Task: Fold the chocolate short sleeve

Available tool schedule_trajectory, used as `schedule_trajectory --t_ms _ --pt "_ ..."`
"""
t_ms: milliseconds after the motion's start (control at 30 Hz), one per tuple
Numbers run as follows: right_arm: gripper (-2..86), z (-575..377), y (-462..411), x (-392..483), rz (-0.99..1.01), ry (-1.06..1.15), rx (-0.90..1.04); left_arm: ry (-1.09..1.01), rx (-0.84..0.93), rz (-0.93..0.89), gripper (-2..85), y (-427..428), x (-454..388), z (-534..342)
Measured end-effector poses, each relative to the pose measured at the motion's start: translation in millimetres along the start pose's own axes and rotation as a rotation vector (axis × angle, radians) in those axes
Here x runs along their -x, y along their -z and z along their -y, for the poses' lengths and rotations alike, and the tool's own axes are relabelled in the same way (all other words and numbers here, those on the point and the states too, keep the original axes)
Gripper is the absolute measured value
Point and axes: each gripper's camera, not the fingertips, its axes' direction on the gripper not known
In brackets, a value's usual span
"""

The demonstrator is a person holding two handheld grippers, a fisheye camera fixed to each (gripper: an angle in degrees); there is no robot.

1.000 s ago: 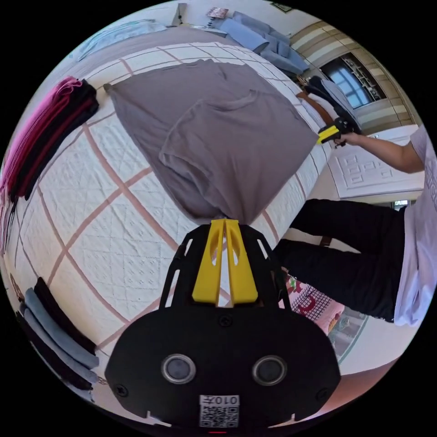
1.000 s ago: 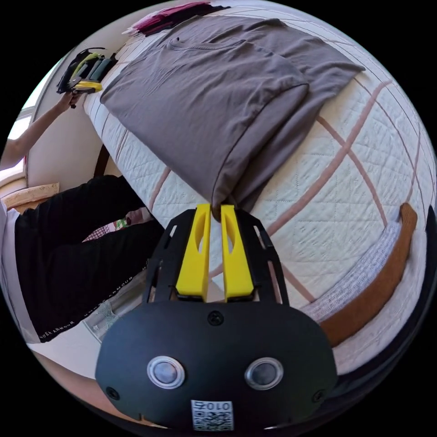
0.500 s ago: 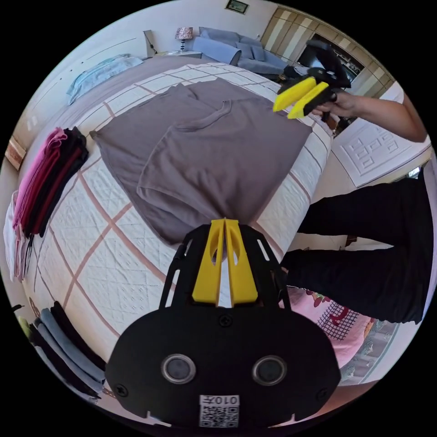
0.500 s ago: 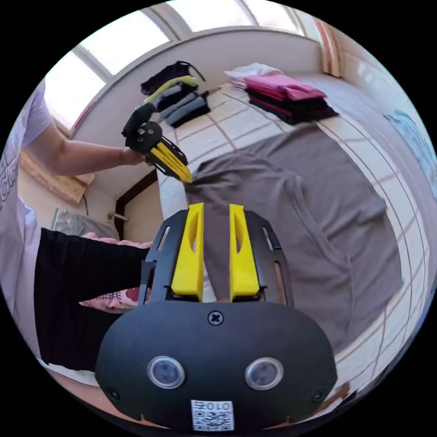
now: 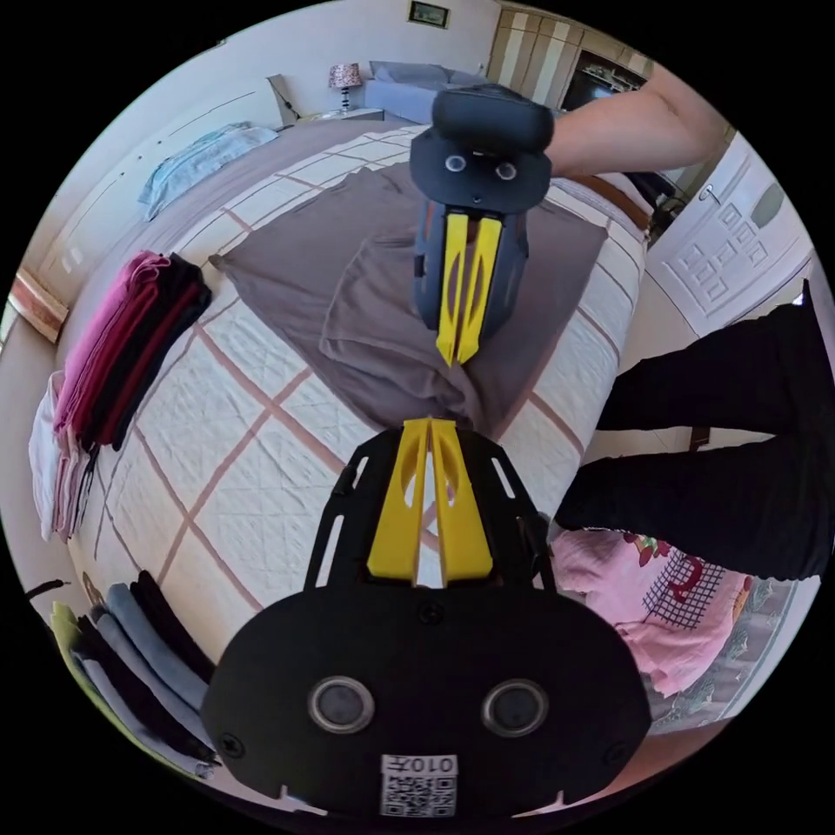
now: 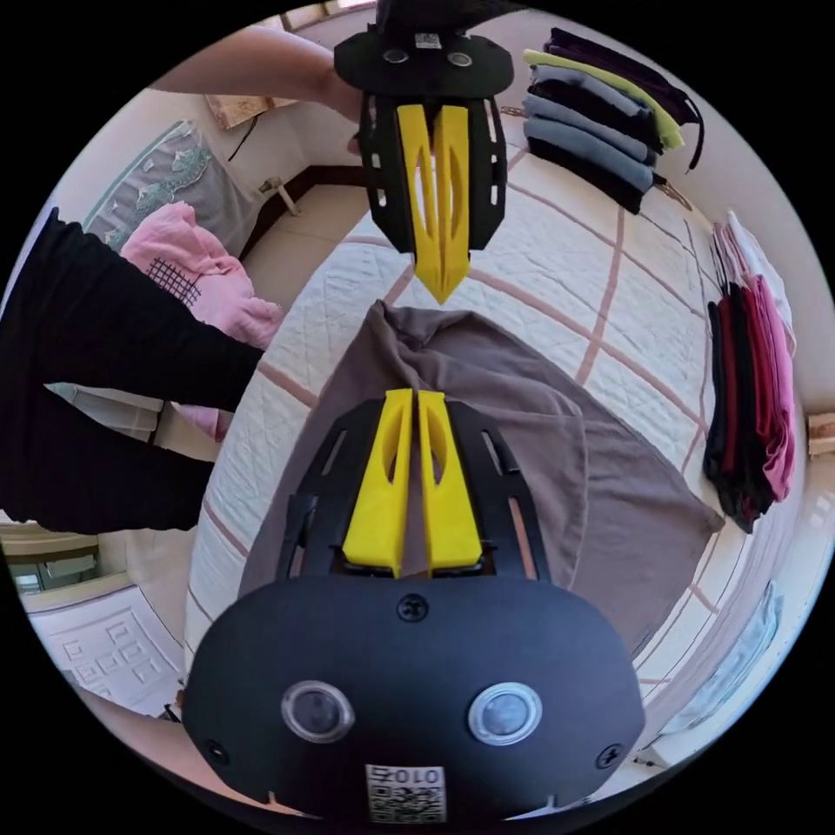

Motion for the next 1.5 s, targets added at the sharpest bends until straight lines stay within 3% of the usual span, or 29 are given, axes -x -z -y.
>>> schedule_trajectory --t_ms 233,433,600,700,867,967,1233,1500 --pt "3.7 -10.9 31.3 21.2 -0.048 -0.075 -0.042 -0.409 0.128 -0.128 2.6 -47.2 5.3 27.7" --pt "3.6 -18.7 42.5 25.7 -0.044 -0.117 -0.068 -0.349 0.096 -0.260 6.3 -59.8 46.9 31.5" --pt "3.6 -27.5 43.6 30.0 -0.041 -0.150 -0.083 -0.429 0.155 -0.323 3.0 -72.2 46.0 23.0" --pt "3.6 -30.6 45.6 31.6 -0.044 -0.163 -0.091 -0.300 0.136 -0.326 1.2 -73.1 64.3 12.9" --pt "3.5 -33.2 40.9 29.2 -0.030 -0.205 -0.107 0.087 -0.115 -0.579 0.5 -67.6 117.8 -49.7" --pt "3.5 -30.7 29.4 25.6 0.000 -0.223 -0.104 0.231 -0.091 -0.512 1.0 -79.6 124.0 -85.9" --pt "3.6 -28.5 6.1 19.5 0.041 -0.269 -0.097 0.166 -0.087 -0.360 4.3 -51.9 105.6 -84.6" --pt "3.2 -51.4 29.2 27.8 0.003 -0.389 -0.216 0.267 -0.107 -0.567 3.8 -88.6 114.9 -60.8"
